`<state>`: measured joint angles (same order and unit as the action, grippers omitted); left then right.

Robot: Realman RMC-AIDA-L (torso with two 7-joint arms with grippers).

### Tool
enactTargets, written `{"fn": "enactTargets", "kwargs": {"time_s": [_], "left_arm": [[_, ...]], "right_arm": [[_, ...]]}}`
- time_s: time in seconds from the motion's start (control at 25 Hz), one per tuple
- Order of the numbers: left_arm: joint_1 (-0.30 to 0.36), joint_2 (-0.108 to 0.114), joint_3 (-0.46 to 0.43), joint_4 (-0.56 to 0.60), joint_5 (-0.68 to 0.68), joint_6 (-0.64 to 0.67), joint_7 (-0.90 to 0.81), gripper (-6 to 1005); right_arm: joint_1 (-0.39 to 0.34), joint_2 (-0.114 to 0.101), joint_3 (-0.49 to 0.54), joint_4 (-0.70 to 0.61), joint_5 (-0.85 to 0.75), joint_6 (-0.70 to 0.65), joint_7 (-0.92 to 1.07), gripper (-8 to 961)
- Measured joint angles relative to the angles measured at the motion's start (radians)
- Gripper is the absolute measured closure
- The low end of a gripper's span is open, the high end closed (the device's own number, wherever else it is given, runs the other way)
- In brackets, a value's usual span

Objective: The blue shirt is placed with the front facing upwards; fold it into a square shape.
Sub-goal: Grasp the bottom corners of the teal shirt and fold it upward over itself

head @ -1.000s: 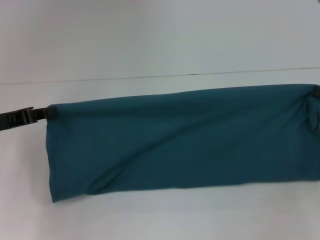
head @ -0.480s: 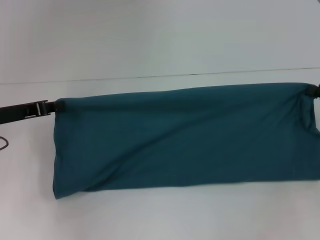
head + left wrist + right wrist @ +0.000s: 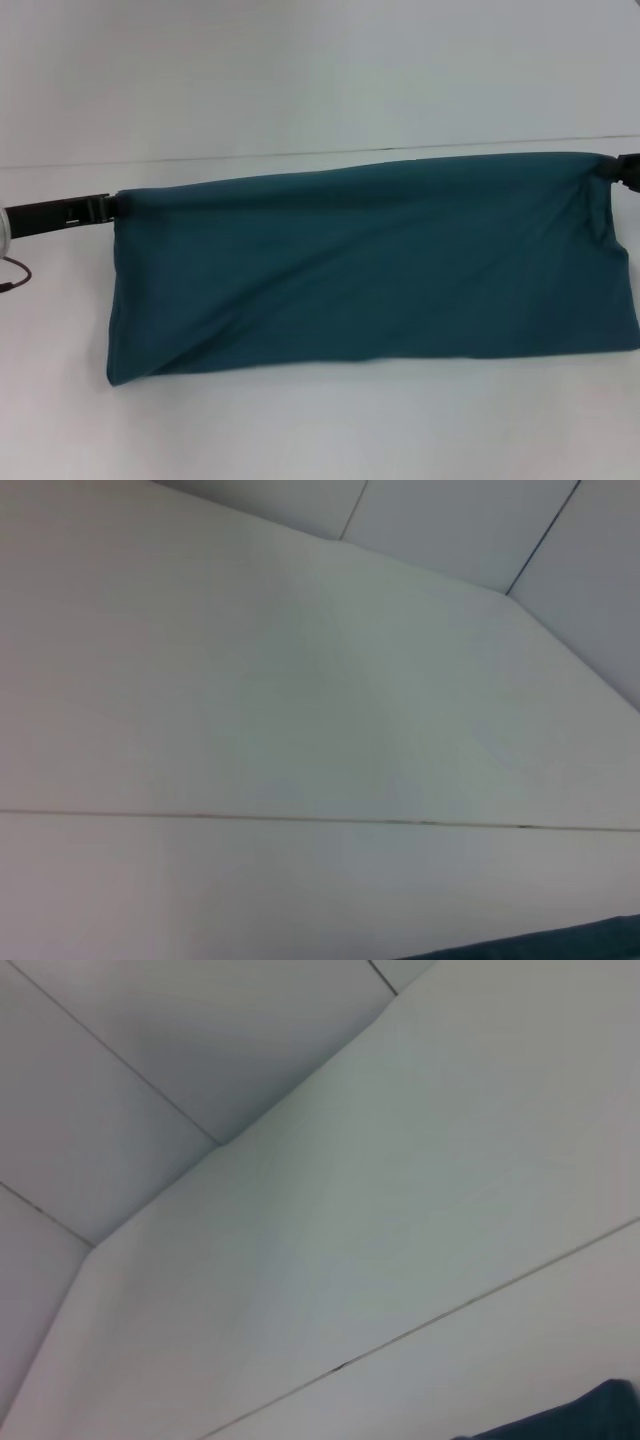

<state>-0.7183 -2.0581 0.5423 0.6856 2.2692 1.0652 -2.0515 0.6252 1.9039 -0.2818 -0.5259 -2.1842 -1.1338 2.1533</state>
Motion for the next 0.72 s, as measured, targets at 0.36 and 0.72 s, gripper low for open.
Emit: {"fn": "enactTargets", "kwargs": {"time_s": [0.36,0.72], "left_arm": [[-0.024,-0.003,0.045,-0.050,-0.002,-0.100,0.021,923],[-0.070,-0.002,0.048,-0.100,-0.002,-0.173,0.059,879]], "right_arm": [[0.023,0.010,-0.025,0.019,-0.001,0.089,-0.004,851],[0.052,0.017,-0.098,0.047,-0.001,0.196,-0.006,849]]}}
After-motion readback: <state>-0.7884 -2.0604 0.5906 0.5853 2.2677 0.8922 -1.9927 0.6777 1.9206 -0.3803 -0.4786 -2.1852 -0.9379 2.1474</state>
